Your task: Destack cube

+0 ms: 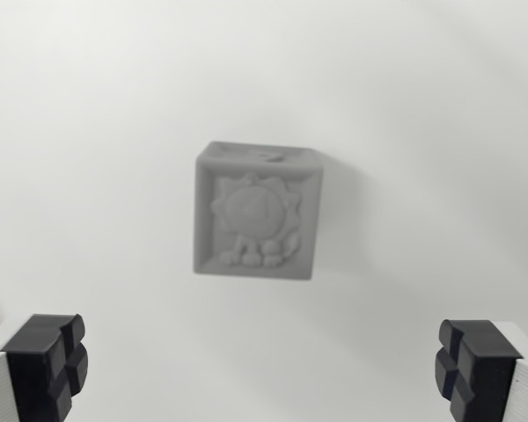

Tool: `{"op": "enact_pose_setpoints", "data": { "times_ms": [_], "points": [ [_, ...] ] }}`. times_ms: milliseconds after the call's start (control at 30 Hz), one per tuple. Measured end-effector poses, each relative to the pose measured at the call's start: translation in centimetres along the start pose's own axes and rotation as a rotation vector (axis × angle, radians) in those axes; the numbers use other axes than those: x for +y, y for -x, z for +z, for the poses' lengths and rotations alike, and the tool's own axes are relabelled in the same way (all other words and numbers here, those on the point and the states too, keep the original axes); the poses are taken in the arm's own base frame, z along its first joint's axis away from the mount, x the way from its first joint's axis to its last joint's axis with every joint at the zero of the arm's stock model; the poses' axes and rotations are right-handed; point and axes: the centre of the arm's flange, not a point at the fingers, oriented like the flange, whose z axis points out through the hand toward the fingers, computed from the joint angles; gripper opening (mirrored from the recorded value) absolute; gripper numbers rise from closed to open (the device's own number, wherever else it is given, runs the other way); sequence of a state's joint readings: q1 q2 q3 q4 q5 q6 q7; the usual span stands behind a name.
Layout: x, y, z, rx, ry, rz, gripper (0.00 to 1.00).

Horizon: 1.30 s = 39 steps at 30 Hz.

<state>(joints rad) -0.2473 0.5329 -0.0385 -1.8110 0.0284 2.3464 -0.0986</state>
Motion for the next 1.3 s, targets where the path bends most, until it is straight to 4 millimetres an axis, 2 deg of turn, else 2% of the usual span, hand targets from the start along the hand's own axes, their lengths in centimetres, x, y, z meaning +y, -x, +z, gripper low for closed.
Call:
{"op": "enact_pose_setpoints", "data": {
  "times_ms": [700, 1300],
  "points": [
    [0.0, 0.0, -8.8, 0.0, -0.002, -0.001, 1.0],
    [0.0, -0.1, -14.5, 0.0, -0.004, -0.001, 1.0]
  ]
}}
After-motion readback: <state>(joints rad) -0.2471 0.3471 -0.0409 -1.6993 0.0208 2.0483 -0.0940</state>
